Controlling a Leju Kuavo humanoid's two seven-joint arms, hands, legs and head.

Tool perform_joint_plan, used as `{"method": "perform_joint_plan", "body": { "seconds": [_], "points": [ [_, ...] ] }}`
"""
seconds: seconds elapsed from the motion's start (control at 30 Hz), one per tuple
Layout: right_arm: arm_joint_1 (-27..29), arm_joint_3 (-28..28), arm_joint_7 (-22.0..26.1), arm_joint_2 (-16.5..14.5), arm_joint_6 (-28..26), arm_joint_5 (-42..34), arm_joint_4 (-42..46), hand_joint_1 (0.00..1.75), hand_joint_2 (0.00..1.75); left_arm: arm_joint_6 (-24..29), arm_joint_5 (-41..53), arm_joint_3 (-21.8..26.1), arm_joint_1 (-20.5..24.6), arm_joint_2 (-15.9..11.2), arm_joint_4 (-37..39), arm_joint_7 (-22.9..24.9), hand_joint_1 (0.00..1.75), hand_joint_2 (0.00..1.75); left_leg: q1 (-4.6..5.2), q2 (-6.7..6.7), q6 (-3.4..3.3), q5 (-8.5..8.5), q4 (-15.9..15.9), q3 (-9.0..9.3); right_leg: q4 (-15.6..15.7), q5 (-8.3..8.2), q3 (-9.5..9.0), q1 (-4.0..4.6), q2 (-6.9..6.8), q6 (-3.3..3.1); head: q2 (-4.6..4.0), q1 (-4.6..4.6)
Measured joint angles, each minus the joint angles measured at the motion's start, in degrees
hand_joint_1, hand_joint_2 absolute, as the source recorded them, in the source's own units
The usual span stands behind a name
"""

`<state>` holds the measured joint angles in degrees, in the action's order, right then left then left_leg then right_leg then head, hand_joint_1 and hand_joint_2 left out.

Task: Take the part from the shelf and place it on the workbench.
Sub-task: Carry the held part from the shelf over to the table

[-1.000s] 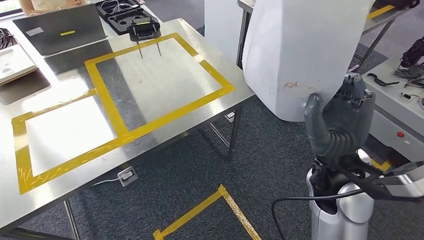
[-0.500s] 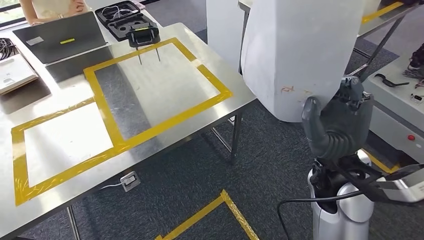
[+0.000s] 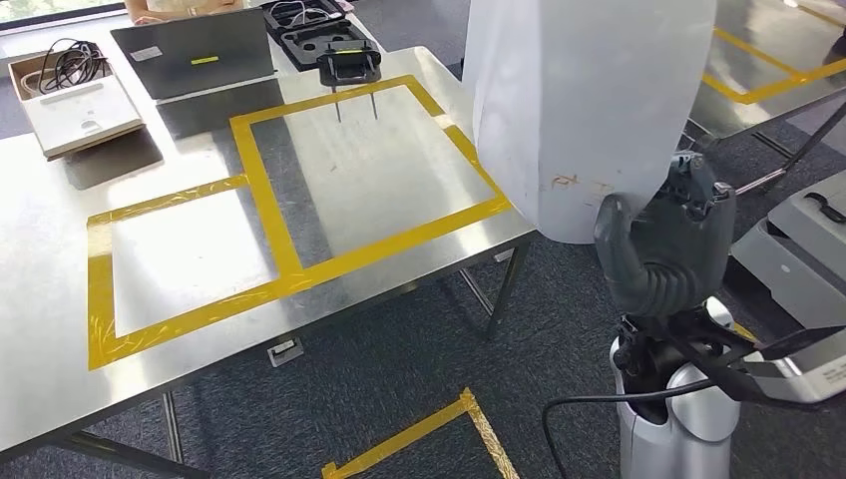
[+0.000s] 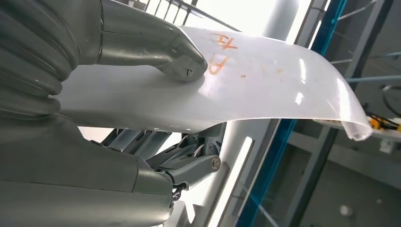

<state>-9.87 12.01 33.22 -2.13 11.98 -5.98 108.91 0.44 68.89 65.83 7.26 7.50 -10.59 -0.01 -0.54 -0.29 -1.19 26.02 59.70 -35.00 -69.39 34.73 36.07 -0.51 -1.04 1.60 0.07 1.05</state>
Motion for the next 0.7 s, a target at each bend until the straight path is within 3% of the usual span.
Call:
{"method": "perform_joint_plan", "body": {
  "seconds": [0.07, 0.1, 0.13, 0.2, 0.27, 0.33, 0.47, 0.5, 0.53, 0.63, 0.67, 0.7],
  "points": [
    [0.2, 0.0, -0.1, 0.0, 0.0, 0.1, 0.0, 1.75, 1.75, 0.0, 0.0, 0.0, -0.1, 0.0, 0.0, 0.0, 0.0, 1.75, 0.08, -1.32, -0.11, 0.02, 0.0, -0.07, -6.2, 1.82, 3.44, 0.02, 0.66, -0.03, 0.0, 0.0],
    [0.2, 0.0, -0.1, 0.0, 0.0, 0.2, 0.0, 1.75, 1.75, 0.0, 0.0, 0.0, -0.2, 0.0, 0.0, 0.0, 0.0, 1.75, 0.12, -2.02, -0.1, 0.01, 0.0, -0.04, -6.2, 1.02, 3.72, 0.06, 0.8, -0.2, 0.0, 0.01],
    [0.2, 0.0, -0.1, 0.0, 0.0, 0.2, 0.0, 1.75, 1.75, 0.0, 0.0, 0.0, -0.2, 0.0, 0.0, 0.0, 0.0, 1.75, 0.14, -2.75, -0.06, -0.02, 0.0, 0.03, -3.9, -0.78, 2.83, 0.08, 1.07, -0.45, 0.0, 0.01],
    [0.2, 0.0, -0.1, 0.0, 0.0, 0.2, 0.0, 1.75, 1.75, 0.0, 0.0, 0.0, -0.2, 0.0, 0.0, 0.0, 0.0, 1.75, 0.18, -4.13, 0.15, -0.11, 0.1, 0.16, 4.4, -4.86, -0.96, 0.11, 3.06, -1.11, -0.01, 0.02],
    [0.1, 0.0, -0.2, 0.0, 0.1, 0.2, 0.0, 1.75, 1.75, 0.0, 0.0, 0.0, -0.1, 0.1, 0.0, -0.1, 0.0, 1.75, 0.14, -5.27, 0.71, -0.29, 0.0, -0.01, 9.7, -6.47, -3.25, 0.23, 4.7, -1.5, -0.01, 0.04],
    [0.1, 0.0, -0.2, 0.0, 0.2, 0.3, 0.0, 1.75, 1.75, 0.0, 0.0, 0.0, -0.2, 0.1, 0.0, 0.0, 0.0, 1.75, 0.0, -6.0, 1.29, -0.49, -0.1, -0.29, 10.3, -6.42, -3.37, 0.45, 4.5, -1.57, -0.01, 0.04],
    [0.0, 0.0, -0.2, 0.0, 0.3, 0.4, 0.0, 1.75, 1.75, 0.0, 0.0, 0.0, -0.2, 0.1, 0.0, 0.0, 0.0, 1.75, -0.13, -6.48, 1.72, -0.66, -0.3, -0.34, 10.4, -6.49, -3.41, 0.55, 4.09, -1.8, 0.0, 0.03],
    [-0.1, 0.0, -0.5, 0.0, 0.3, 0.4, 0.0, 1.75, 1.75, 0.0, 0.0, 0.0, -0.3, 0.1, 0.0, 0.0, 0.0, 1.75, -0.07, -6.19, 1.98, -0.56, -0.2, -0.47, 10.7, -6.71, -3.68, 0.4, 3.62, -2.06, 0.0, 0.05],
    [-0.1, 0.0, -0.8, -0.1, 0.2, 0.4, 0.0, 1.75, 1.75, 0.0, 0.0, 0.0, -0.3, 0.1, 0.0, 0.1, 0.0, 1.75, -0.02, -4.78, 2.36, 0.77, 2.1, -1.66, 11.1, -6.94, -3.95, 0.24, 2.92, -2.41, 0.0, 0.15],
    [-0.4, -0.1, -3.1, -0.2, -0.6, 1.0, -0.7, 1.75, 1.75, 0.0, 0.1, 0.0, -0.2, 0.1, 0.0, 0.4, 0.0, 1.75, 0.0, -0.22, 3.33, 6.07, 13.8, -7.32, 11.8, -7.3, -4.44, -0.01, 0.86, -3.13, 0.0, 0.44],
    [-0.8, -0.1, -4.3, -0.2, -0.9, 1.6, -1.4, 1.75, 1.75, 0.0, 0.3, 0.0, -0.3, 0.0, 0.0, 0.5, 0.0, 1.75, -0.06, -0.06, 3.44, 5.93, 14.9, -7.77, 11.8, -7.28, -4.43, 0.0, 0.55, -3.15, 0.0, 0.45],
    [-1.3, -0.1, -5.5, -0.2, -1.1, 2.3, -2.3, 1.75, 1.75, 0.0, 0.5, 0.0, -0.3, 0.0, 0.0, 0.6, 0.0, 1.75, -0.1, -0.01, 3.48, 4.78, 13.7, -7.04, 11.8, -7.26, -4.44, 0.0, 0.34, -3.12, -0.01, 0.45]
  ]
}}
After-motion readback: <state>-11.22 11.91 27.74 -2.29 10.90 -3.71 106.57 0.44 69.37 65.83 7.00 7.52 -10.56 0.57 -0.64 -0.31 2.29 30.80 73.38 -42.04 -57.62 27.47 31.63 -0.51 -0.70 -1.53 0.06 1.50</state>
